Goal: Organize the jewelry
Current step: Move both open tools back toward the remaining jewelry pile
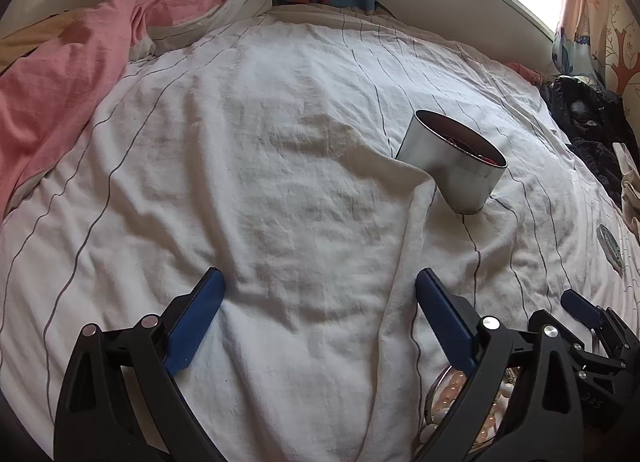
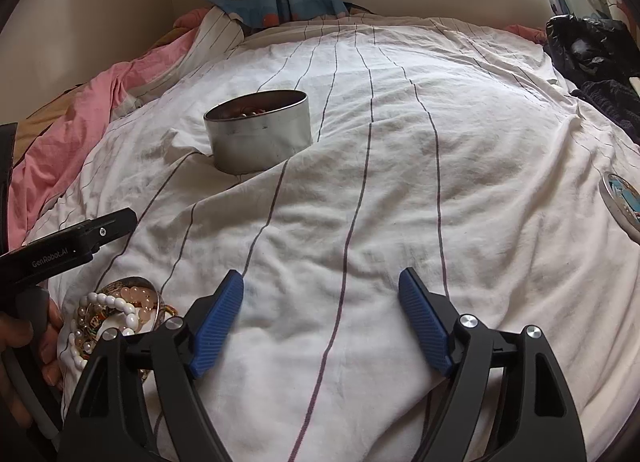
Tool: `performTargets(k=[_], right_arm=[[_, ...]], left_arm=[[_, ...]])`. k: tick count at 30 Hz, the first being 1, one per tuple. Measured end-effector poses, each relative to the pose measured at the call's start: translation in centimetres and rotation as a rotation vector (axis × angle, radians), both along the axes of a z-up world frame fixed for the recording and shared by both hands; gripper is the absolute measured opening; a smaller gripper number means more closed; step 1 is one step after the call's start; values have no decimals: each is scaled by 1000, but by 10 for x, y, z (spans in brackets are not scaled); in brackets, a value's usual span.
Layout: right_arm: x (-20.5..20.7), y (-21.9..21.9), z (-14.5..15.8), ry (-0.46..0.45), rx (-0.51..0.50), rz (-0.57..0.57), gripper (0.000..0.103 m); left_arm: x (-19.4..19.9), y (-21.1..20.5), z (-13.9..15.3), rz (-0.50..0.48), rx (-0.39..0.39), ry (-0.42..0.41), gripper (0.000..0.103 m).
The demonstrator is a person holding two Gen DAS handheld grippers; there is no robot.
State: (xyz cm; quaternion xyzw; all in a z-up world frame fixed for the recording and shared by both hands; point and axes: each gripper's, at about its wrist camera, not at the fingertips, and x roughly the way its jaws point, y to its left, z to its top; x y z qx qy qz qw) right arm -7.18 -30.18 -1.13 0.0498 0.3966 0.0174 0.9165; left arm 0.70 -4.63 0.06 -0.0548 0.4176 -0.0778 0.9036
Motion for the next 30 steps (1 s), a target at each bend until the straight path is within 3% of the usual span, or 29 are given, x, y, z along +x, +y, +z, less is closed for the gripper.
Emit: performTargets(k=[10, 22, 30], right_arm=[[0, 0, 1, -4, 6, 4, 86], [-1, -1, 2, -8, 15, 8, 88], [0, -2, 2, -10, 32, 13, 90]], left_arm=[[0, -3, 0, 1, 22, 3, 93], [1, -5, 0, 3, 47, 9, 93], [-14, 16, 9, 30, -75, -44, 93]])
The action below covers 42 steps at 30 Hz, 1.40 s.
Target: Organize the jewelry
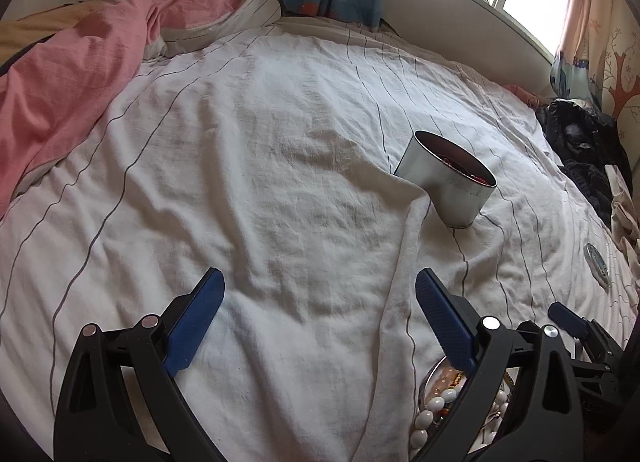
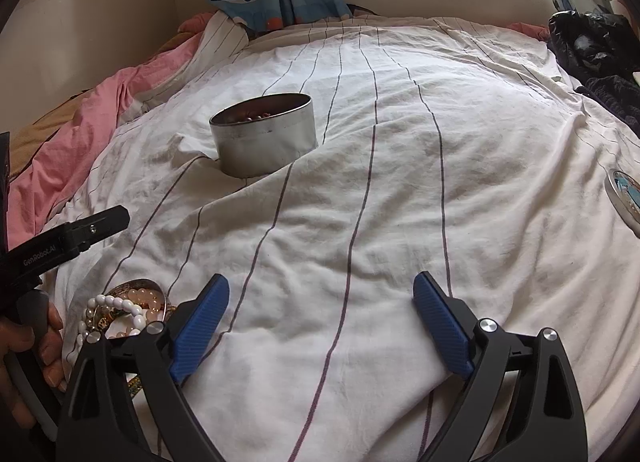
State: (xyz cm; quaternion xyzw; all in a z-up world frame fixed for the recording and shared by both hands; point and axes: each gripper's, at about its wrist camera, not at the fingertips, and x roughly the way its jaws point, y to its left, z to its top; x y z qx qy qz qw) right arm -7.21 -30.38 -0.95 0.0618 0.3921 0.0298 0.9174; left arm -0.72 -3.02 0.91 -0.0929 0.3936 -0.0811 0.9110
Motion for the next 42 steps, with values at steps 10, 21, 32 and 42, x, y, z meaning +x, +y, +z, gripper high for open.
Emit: performTargets(k=[10, 21, 32, 42], right_arm=[[-1, 0, 1, -6, 5, 3, 91], [-4, 3, 5, -30, 23, 50, 92], [-14, 5, 5, -4, 70, 126, 92], [-25, 27, 2, 40, 1, 211, 93]], left_arm=[[-21, 6, -3, -32, -10, -6, 93], [-43, -6, 14, -211, 133, -44, 93], [-86, -34, 25, -463, 281, -175, 93], [-84, -32, 22, -442, 315, -165, 93]])
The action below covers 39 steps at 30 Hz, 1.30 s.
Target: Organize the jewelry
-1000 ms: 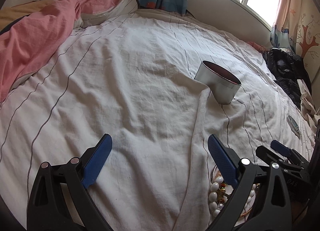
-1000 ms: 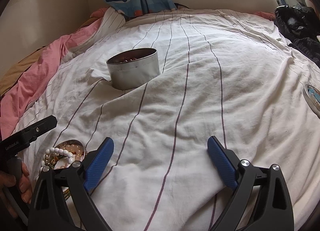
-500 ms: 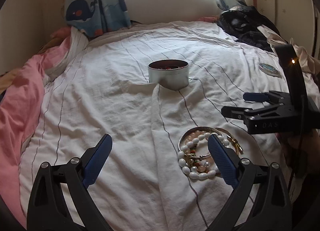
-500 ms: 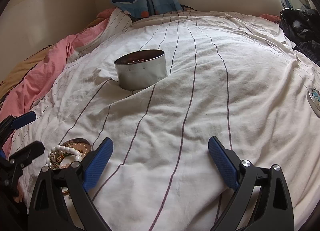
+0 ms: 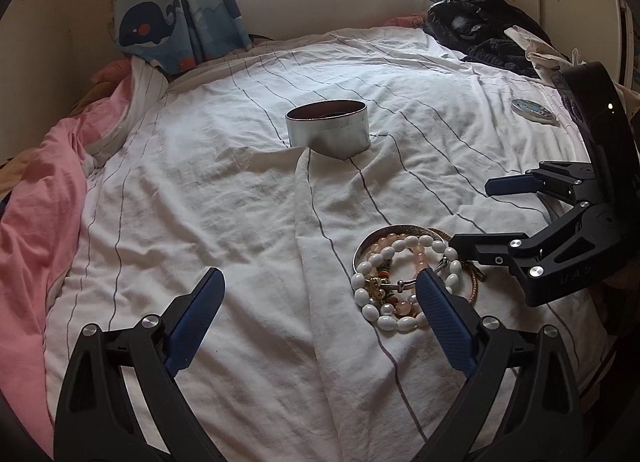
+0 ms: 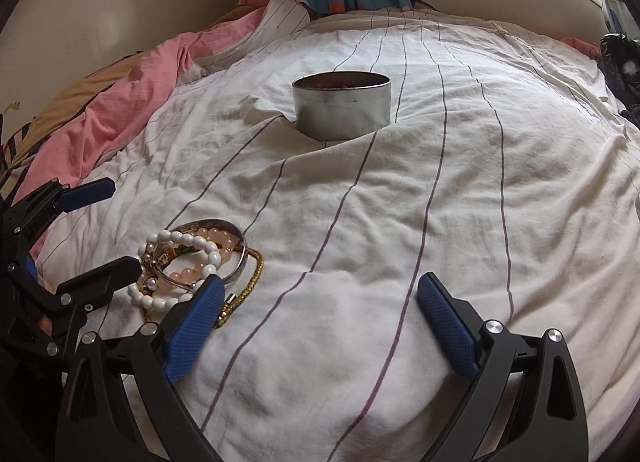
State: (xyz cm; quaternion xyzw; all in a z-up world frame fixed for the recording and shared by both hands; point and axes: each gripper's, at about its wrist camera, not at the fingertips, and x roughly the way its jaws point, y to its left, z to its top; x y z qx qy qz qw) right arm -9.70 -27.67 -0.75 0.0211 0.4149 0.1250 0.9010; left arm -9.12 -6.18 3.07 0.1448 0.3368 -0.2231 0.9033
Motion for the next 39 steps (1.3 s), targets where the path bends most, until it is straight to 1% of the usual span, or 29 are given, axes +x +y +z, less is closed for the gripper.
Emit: performTargets(k=[3, 6, 8, 9, 11, 12, 14, 16, 17, 19, 20, 21, 24, 26, 28, 30, 32, 34, 35, 36, 38, 39], right_arm=[[-1, 1, 0, 15, 1, 22, 93], [3, 7, -3, 41, -56, 45, 95], [6, 13, -4, 46, -147, 39, 96], [6, 16, -1, 33, -204, 22, 95], [4, 16, 2, -23, -384, -62, 95], [4, 12, 3, -36, -412, -81, 95], [3, 1, 4, -32, -388, -112, 95], [-4, -5, 11, -66, -327, -96, 95], [-8, -5, 15, -82, -266, -64, 95], [-6, -4, 21, -71, -111, 11, 95], [-4, -1, 20, -52, -63, 38, 95], [-2, 3, 17, -29, -54, 58, 95], [-1, 24, 2, 35, -119, 142, 95], [-3, 29, -2, 45, -178, 149, 96], [-1, 26, 1, 57, -238, 111, 96], [-1, 20, 5, 25, -348, 46, 96], [-1, 10, 10, 0, -405, -20, 96], [-3, 5, 13, -32, -410, -53, 96], [-5, 4, 14, -49, -393, -46, 95], [-6, 4, 14, -60, -385, -44, 95], [-6, 5, 12, -64, -373, -42, 95], [-5, 6, 10, -62, -368, -40, 95]], left_arm=[[1, 1, 0, 2, -2, 4, 93], [1, -1, 0, -11, -14, 8, 93], [0, -4, 0, -24, -15, 12, 93], [0, -5, -1, -29, -11, 13, 93], [-1, -7, -3, -33, -3, 16, 93], [0, -7, -3, -33, -4, 17, 93], [0, -7, -2, -33, -13, 16, 93], [1, -5, 0, -29, -27, 13, 93], [2, -4, 1, -24, -36, 14, 93], [5, -1, 2, -6, -53, 20, 92], [6, 1, 3, 2, -61, 23, 92], [7, 3, 3, 8, -68, 26, 92], [9, 6, 4, 17, -81, 32, 92], [8, 5, 4, 13, -80, 29, 92], [7, 3, 4, 1, -73, 26, 92], [5, -1, 4, -18, -60, 22, 93], [1, -10, 3, -52, -34, 5, 93], [-5, -19, 3, -88, -7, -24, 92], [-7, -23, 4, -107, -6, -33, 92], [-8, -26, 5, -123, -15, -34, 90], [-4, -29, 2, -128, -36, 5, 83], [1, -29, -1, -123, -56, 45, 75]])
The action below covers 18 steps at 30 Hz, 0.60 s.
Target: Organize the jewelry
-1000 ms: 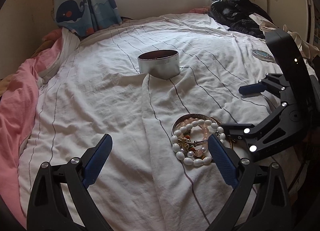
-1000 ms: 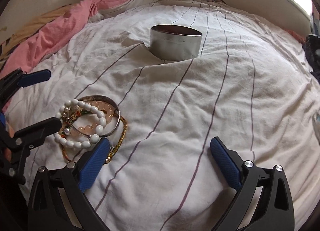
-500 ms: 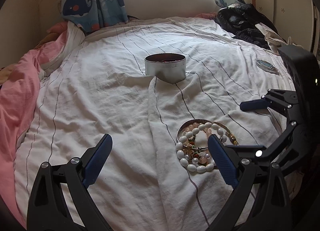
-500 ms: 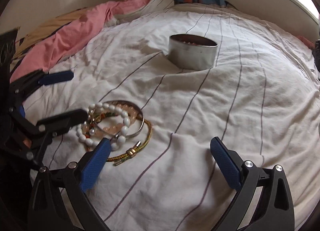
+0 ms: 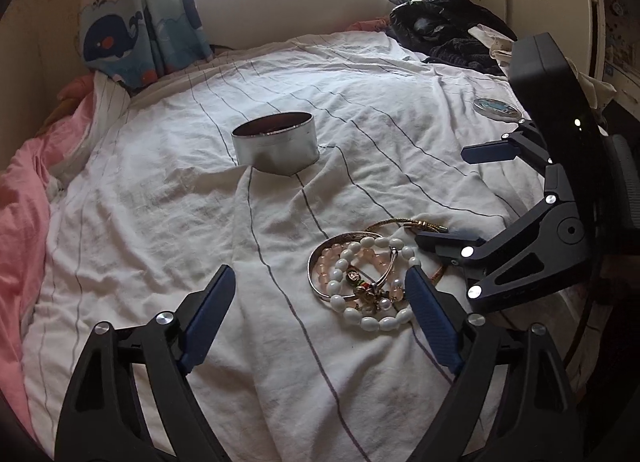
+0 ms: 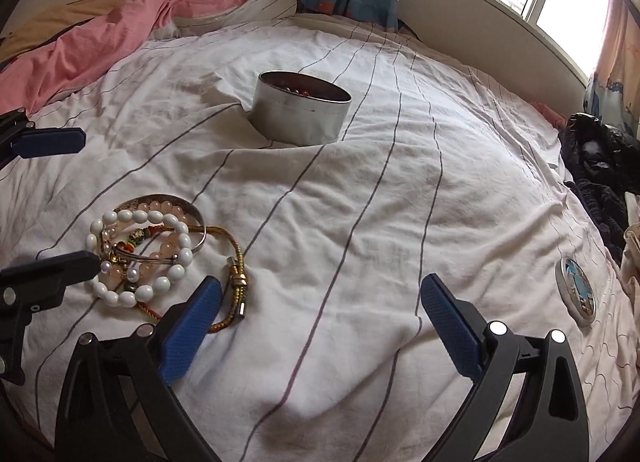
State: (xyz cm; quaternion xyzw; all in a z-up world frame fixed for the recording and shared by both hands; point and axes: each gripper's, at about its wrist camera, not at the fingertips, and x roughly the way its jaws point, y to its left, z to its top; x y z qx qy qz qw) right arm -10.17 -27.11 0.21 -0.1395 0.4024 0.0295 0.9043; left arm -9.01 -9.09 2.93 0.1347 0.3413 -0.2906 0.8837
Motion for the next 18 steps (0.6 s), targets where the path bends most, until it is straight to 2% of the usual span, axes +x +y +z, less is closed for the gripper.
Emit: performTargets(k=[1, 4, 8, 10, 14, 15, 18], right_arm=[[2, 0, -2, 6, 6, 1, 96], [7, -5, -8, 30, 60, -8, 96], [10, -11, -10, 49, 106, -18, 96], [10, -10, -13, 52, 112, -20, 96], [9, -10, -14, 54, 122, -23, 96], [9, -10, -14, 54, 124, -23, 96], [10, -11, -15, 54, 130, -24, 96]], left_arm=[[5, 1, -4, 11, -17, 39, 67], [14, 6, -9, 36, -81, 109, 61], [15, 7, -11, 25, -111, 140, 50], [15, 5, -13, 7, -129, 169, 37], [15, 8, -12, 13, -145, 201, 30], [16, 11, -11, 21, -152, 208, 16], [20, 20, -10, 43, -186, 246, 10]])
